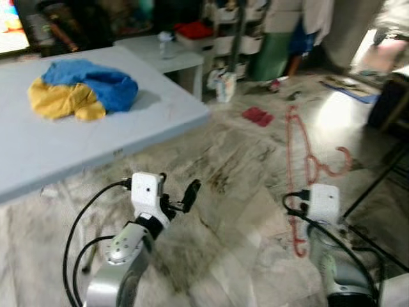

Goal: Hang hanger

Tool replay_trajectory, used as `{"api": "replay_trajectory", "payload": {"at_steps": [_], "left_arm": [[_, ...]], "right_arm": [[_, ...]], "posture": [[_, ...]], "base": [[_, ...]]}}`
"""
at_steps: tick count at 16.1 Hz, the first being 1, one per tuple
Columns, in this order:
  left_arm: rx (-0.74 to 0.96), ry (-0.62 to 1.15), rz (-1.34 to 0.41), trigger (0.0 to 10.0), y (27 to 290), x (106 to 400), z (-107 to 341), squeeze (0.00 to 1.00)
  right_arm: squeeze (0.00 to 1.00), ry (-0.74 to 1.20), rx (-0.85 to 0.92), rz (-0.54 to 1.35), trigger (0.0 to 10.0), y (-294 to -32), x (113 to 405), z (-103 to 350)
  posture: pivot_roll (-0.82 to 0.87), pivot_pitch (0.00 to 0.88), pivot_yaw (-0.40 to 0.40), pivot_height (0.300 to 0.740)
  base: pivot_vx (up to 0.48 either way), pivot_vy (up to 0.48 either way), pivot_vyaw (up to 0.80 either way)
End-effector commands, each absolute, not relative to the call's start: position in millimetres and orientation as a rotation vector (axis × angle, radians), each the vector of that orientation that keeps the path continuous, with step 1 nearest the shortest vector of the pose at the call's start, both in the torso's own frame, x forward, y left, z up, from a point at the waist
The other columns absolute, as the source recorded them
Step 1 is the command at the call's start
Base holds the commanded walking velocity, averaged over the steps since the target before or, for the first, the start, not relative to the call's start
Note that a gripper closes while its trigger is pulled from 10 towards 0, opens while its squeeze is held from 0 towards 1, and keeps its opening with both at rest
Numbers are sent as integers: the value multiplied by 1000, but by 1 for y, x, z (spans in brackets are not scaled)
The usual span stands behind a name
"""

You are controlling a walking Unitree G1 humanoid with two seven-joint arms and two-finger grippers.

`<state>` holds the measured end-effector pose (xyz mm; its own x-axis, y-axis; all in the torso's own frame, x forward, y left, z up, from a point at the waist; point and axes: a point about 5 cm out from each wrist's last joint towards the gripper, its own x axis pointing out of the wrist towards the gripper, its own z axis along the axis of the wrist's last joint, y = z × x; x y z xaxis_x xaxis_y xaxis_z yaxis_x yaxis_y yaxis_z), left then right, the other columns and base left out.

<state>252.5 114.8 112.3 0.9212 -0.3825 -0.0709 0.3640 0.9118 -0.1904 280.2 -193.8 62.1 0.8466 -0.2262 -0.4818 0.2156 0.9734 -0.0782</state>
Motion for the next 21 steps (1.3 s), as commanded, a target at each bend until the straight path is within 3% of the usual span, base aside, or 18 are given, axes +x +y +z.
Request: {"api": "replay_trajectory", "payload": {"at_steps": [1,8,11,21], "left_arm": [[-183,101,-389,10000,114,254,115,0],[-144,143,-467,10000,108,251,109,0],[-109,167,-475,10000,110,249,105,0],[-118,189,-538,10000,115,262,92,0]], "right_arm": [[0,488,-40,-252,10000,-199,283,69],[0,501,-17,-390,10000,-209,277,65],[0,470,17,-423,10000,-209,276,65],[0,579,-15,-535,10000,-223,242,43]], "posture": [[59,13,-81,740],[58,8,-66,740],[63,5,-46,740],[-30,0,41,740]], "base": [[262,379,-769],[267,358,-769],[0,0,-769],[0,0,-194]]}}
